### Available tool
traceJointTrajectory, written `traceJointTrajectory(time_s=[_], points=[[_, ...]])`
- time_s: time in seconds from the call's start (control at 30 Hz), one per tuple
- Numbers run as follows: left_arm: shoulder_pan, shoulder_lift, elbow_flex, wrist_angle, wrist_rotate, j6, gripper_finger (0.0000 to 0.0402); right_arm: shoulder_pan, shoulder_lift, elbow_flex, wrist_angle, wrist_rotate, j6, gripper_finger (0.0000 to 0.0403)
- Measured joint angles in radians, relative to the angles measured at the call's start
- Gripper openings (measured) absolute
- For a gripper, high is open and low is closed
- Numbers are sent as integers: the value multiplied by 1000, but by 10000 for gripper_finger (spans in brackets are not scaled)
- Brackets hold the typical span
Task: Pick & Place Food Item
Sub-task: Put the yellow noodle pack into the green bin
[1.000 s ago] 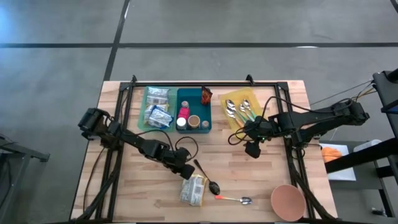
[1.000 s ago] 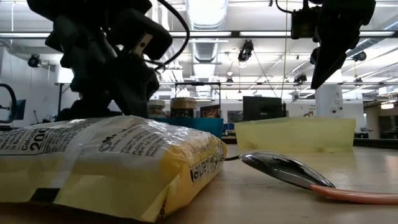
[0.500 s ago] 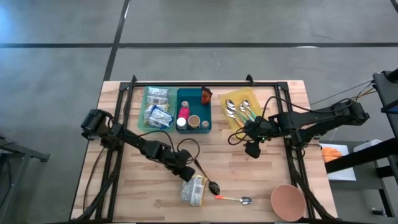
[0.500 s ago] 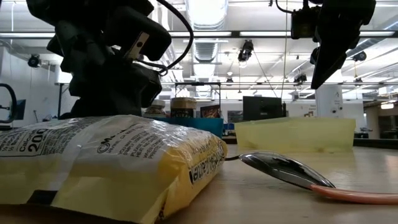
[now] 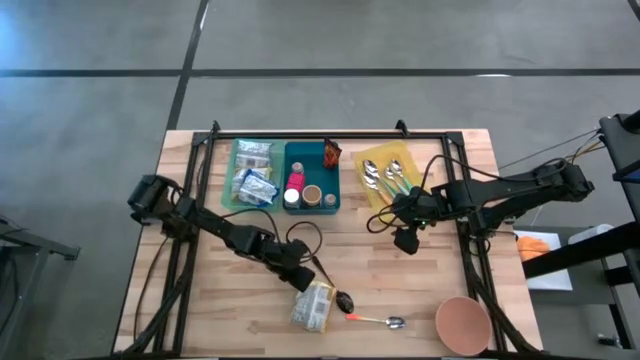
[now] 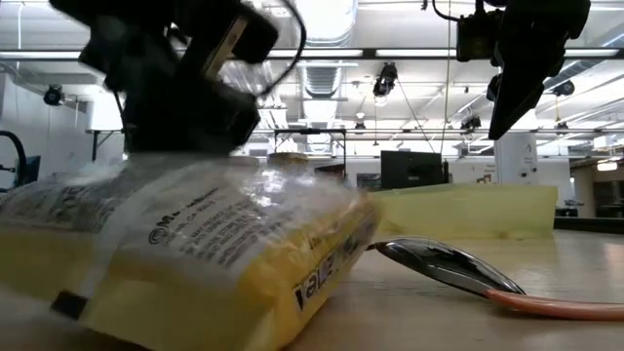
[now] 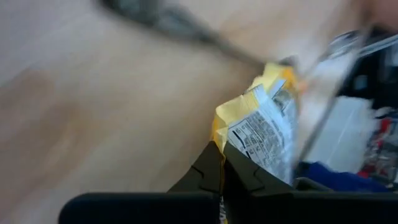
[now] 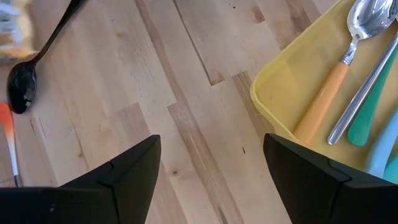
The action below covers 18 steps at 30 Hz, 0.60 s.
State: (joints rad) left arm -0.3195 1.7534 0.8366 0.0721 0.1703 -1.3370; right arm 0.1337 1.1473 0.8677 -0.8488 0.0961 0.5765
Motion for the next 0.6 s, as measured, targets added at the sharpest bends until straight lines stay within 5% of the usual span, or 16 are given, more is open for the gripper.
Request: traceJointTrajectory(time_s=[0.23, 0.6], points=[[-4, -115, 98, -86, -156, 57, 1, 0, 0, 0, -7, -1, 0, 283], [-2, -360, 291, -576, -421, 166, 0, 0, 0, 0, -7, 0, -6, 283]])
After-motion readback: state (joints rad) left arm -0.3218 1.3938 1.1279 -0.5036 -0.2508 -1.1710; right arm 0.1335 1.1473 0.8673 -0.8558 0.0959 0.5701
